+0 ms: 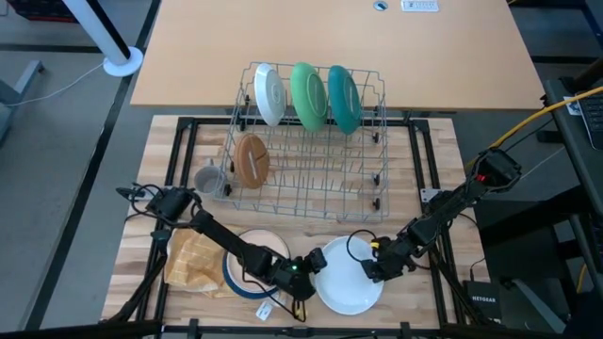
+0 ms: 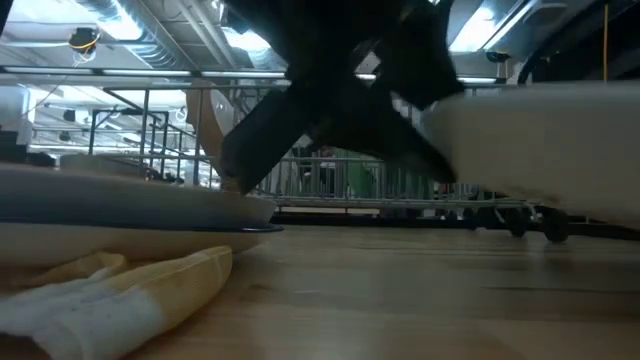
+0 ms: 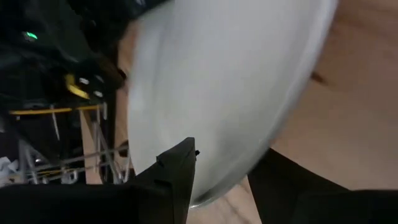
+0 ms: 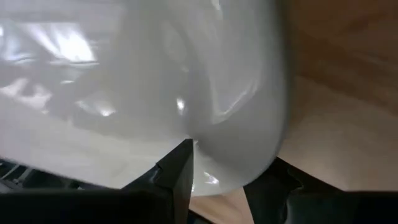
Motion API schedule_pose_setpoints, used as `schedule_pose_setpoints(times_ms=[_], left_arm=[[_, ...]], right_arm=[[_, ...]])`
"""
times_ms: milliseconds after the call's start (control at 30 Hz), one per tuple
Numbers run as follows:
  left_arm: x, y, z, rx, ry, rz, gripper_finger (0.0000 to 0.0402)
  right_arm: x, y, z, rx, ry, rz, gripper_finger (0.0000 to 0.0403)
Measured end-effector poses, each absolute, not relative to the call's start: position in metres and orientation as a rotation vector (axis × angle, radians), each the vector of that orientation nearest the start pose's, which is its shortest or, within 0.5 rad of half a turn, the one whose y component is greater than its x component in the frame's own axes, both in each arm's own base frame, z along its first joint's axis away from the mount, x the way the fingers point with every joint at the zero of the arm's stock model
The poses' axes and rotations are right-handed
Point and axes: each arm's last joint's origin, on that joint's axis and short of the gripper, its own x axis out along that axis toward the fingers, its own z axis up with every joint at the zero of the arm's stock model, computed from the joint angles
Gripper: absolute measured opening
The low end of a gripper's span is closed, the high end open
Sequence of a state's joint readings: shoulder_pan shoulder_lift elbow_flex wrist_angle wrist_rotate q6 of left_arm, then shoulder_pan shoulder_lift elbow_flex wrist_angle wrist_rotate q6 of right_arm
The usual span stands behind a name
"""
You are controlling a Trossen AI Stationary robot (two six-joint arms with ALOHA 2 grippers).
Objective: Sort dishes
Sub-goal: Put the white plate in the dish rack
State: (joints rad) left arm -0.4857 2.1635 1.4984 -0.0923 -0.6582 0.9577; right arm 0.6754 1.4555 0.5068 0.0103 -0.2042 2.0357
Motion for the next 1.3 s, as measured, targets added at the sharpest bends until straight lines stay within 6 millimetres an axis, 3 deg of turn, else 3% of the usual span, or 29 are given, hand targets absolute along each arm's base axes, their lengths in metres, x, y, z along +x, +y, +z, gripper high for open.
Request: schedule_pose_setpoints(times_ms=[267, 500, 900, 1300], left_arm=[[0.416, -0.214, 0.16, 1.312, 0.613, -0.175, 0.0131], [0.416, -0.218, 0.161, 1.34, 0.556, -0.278, 0.0131], [0.42, -0.219, 0.166, 1.38, 0.487, -0.279, 0.0131], [0.426, -0.216, 0.175, 1.347, 0.429, -0.237, 0.0131]], right_arm=[[0.181, 0.152, 0.124, 1.486, 1.338, -0.422, 0.0095], [0.182, 0.153, 0.125, 1.447, 1.319, -0.375, 0.0092], [0.183, 0.153, 0.125, 1.406, 1.307, -0.325, 0.0092], [0.193, 0.16, 0.135, 1.449, 1.223, -0.14, 0.0091]])
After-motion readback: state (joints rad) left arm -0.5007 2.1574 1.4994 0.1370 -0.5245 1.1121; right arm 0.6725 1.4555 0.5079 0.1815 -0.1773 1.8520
